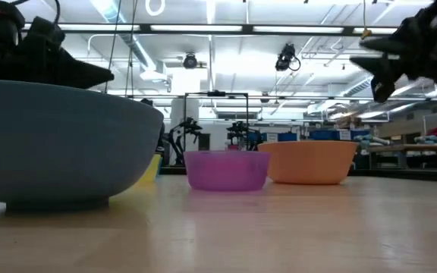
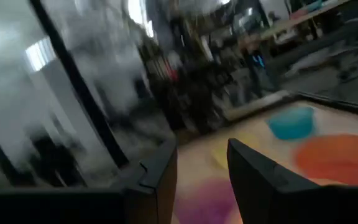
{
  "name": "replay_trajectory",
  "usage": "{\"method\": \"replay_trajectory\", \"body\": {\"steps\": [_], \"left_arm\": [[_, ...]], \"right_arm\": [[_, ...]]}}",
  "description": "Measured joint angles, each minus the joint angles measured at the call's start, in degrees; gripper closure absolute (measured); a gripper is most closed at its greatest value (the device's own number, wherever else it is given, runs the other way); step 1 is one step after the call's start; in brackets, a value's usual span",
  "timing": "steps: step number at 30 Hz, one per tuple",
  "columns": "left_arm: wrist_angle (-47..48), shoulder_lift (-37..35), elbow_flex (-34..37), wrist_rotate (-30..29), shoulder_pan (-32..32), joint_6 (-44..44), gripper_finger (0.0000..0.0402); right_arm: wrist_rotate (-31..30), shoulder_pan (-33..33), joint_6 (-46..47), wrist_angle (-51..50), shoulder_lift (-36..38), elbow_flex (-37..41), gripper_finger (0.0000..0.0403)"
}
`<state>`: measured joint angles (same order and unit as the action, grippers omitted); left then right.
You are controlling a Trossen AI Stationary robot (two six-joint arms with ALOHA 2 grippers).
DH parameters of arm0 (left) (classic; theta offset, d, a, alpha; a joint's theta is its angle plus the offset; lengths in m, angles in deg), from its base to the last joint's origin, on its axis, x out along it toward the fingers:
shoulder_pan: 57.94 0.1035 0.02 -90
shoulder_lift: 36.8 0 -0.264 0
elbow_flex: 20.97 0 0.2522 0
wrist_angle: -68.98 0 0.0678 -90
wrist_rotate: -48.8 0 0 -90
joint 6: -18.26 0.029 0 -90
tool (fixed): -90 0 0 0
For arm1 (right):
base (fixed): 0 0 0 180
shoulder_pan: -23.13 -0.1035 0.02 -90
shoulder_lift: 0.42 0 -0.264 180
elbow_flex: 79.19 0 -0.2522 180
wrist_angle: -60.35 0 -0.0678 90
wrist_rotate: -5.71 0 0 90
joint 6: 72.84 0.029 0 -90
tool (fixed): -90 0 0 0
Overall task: Nest bowls inside each other
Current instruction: Stack the dark blue bowl on top of the light orange bowl
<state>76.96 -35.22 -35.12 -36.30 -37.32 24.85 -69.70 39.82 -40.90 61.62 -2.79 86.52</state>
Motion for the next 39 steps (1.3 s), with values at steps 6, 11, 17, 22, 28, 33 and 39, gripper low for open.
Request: {"method": "replay_trajectory", "body": {"steps": [6,11,17,22,28,33,39], "left_arm": [[-5.09,0.02,0.00,-0.68,0.00,0.59,0.0265],[-16.40,-0.02,0.00,-1.12,-0.02,-20.48,0.0265],[-18.77,0.01,-0.98,-6.18,0.11,-55.52,0.0265],[-11.97,3.74,-10.54,0.75,-0.13,-57.60,0.0265],[17.94,20.81,-34.18,0.80,-0.04,-46.31,0.0265],[20.97,34.80,-46.29,1.01,-0.04,-42.81,0.0265],[7.99,43.74,-52.02,1.30,-0.04,-45.71,0.0265]], "right_arm": [[-8.59,0.17,12.70,15.77,0.02,-0.01,0.0272],[-12.51,0.17,17.67,20.89,0.04,-0.61,0.0272],[-11.30,0.20,14.27,18.34,-1.65,-7.79,0.0272],[-10.62,0.20,7.38,-4.07,-12.40,-25.05,0.0272],[-8.66,0.58,-1.34,-28.93,-35.70,-50.99,0.0272],[-8.55,1.94,-6.11,-40.53,-50.58,-65.89,0.0272],[-7.57,2.36,-8.28,-38.84,-60.48,-73.55,0.0272]]}}
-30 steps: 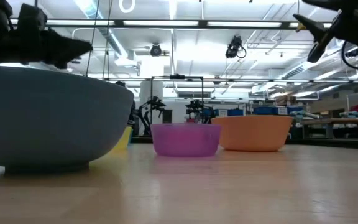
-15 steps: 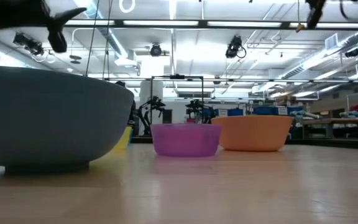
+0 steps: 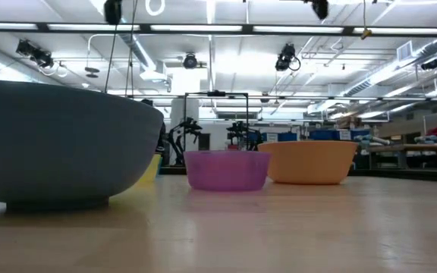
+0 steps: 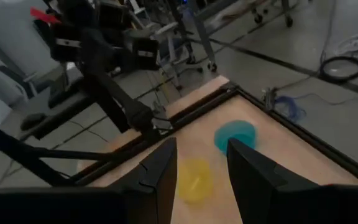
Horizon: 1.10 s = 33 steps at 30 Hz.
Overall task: Nest bowls inside each other
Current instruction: Stack the dark blue bowl on top of the light orange bowl
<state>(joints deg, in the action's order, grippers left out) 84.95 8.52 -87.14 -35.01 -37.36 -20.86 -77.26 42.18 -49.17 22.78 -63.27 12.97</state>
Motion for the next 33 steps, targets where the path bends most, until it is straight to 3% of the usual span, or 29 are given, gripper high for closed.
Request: {"method": "replay_trajectory", "body": {"steps": [5,8,17,22,33], "left_arm": [[-11.12,2.24,-0.37,0.81,-0.01,-0.06,0.0265],[-14.44,2.88,-0.41,0.83,-0.02,-0.08,0.0265],[-16.05,2.90,-0.41,1.00,0.00,0.10,0.0265],[-17.10,2.91,-0.39,0.98,0.00,0.10,0.0265],[-22.06,2.92,-0.35,1.03,-0.01,1.11,0.0265]], "right_arm": [[8.03,0.09,2.44,8.47,-3.48,-1.72,0.0272],[9.64,0.09,3.54,14.00,-4.68,-1.72,0.0272],[9.01,0.14,4.73,25.96,-5.59,-1.70,0.0272],[5.83,0.72,5.57,27.00,-5.55,-1.70,0.0272],[6.10,0.68,5.71,27.28,-5.53,-1.70,0.0272]]}}
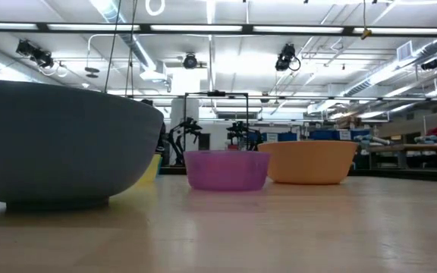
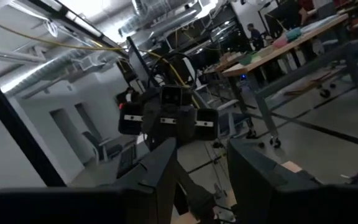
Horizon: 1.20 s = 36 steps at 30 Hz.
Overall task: Nest bowls inside each other
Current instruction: Stack the dark blue bowl on top of the light orange bowl
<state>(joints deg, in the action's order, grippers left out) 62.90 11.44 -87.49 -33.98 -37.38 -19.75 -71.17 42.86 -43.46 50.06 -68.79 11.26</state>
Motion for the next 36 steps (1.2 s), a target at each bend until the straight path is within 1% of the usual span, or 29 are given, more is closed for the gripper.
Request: {"method": "replay_trajectory", "body": {"steps": [2,4,6,7,10,15,17,19,23,25,28,31,36], "left_arm": [[-0.59,0.12,-0.02,-0.02,0.01,-0.05,0.0265],[0.50,0.16,-0.02,-0.66,0.01,-0.15,0.0265],[4.77,0.14,-0.44,-1.71,0.01,-0.33,0.0265],[9.14,0.14,-1.30,-2.34,0.01,-0.46,0.0265],[26.49,0.58,-5.64,-3.18,0.04,-0.17,0.0265],[51.95,2.57,-16.34,-3.79,0.01,4.43,0.0265],[59.24,3.53,-21.02,-4.92,0.01,6.95,0.0265],[64.73,4.39,-24.89,-5.95,0.01,8.82,0.0265],[67.86,5.25,-30.31,-7.03,0.01,9.53,0.0265],[69.21,5.36,-32.28,-8.36,-0.01,9.15,0.0265],[71.84,5.30,-33.66,-10.76,0.00,6.16,0.0265],[75.28,5.32,-34.56,-10.81,0.01,3.35,0.0265],[85.40,5.55,-34.77,-10.84,0.01,2.17,0.0265]], "right_arm": [[-0.45,-0.01,-1.14,-1.26,0.00,0.00,0.0272],[-2.96,-0.14,-1.86,-3.18,0.00,0.00,0.0273],[-6.25,-0.52,-2.07,-6.11,0.02,0.00,0.0274],[-7.67,-0.74,-2.06,-7.80,0.02,0.00,0.0274],[-10.68,-1.99,-1.42,-12.90,0.02,0.00,0.0275],[-13.44,-5.32,1.27,-21.62,-0.97,-0.04,0.0275],[-13.30,-7.02,2.47,-24.61,-3.04,-0.04,0.0275],[-11.78,-8.90,4.16,-24.94,-6.22,-0.02,0.0275],[-6.99,-12.39,7.81,-23.83,-14.38,-0.35,0.0275],[-3.60,-13.84,8.56,-25.29,-19.60,-2.66,0.0275],[-1.13,-16.18,8.04,-29.78,-26.68,-8.49,0.0275],[-1.40,-18.46,6.67,-36.27,-33.33,-16.98,0.0278],[-5.38,-21.23,2.04,-50.09,-43.81,-33.67,0.0294]]}}
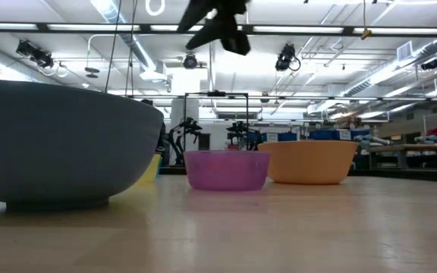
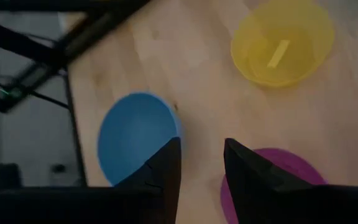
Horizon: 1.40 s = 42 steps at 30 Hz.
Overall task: Nest bowls inside each other
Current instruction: Stack the dark blue bowl on top of the light orange bowl
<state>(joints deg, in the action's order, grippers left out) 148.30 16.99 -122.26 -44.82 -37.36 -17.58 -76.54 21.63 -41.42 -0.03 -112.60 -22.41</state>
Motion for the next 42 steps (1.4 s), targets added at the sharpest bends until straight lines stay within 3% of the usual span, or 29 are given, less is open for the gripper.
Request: {"method": "replay_trajectory", "body": {"steps": [6,11,23,38,42], "left_arm": [[3.19,-0.01,0.00,2.12,0.00,3.68,0.0265],[3.24,-0.90,0.00,4.89,-0.02,4.40,0.0265],[3.29,-3.16,0.04,3.50,-0.02,5.70,0.0265],[3.22,-3.23,0.04,3.45,-0.02,5.66,0.0265],[3.18,-3.23,0.04,3.28,-0.02,5.64,0.0265]], "right_arm": [[0.10,-2.80,-1.08,-6.33,-11.38,-16.08,0.0293],[0.96,-4.39,1.03,-10.75,-18.27,-22.60,0.0266],[3.07,-7.17,4.00,-16.03,-24.07,-23.38,0.0202],[0.51,-7.67,3.46,-12.74,-29.11,-23.42,0.0202],[0.44,-7.36,3.43,-13.26,-29.37,-23.29,0.0219]]}}
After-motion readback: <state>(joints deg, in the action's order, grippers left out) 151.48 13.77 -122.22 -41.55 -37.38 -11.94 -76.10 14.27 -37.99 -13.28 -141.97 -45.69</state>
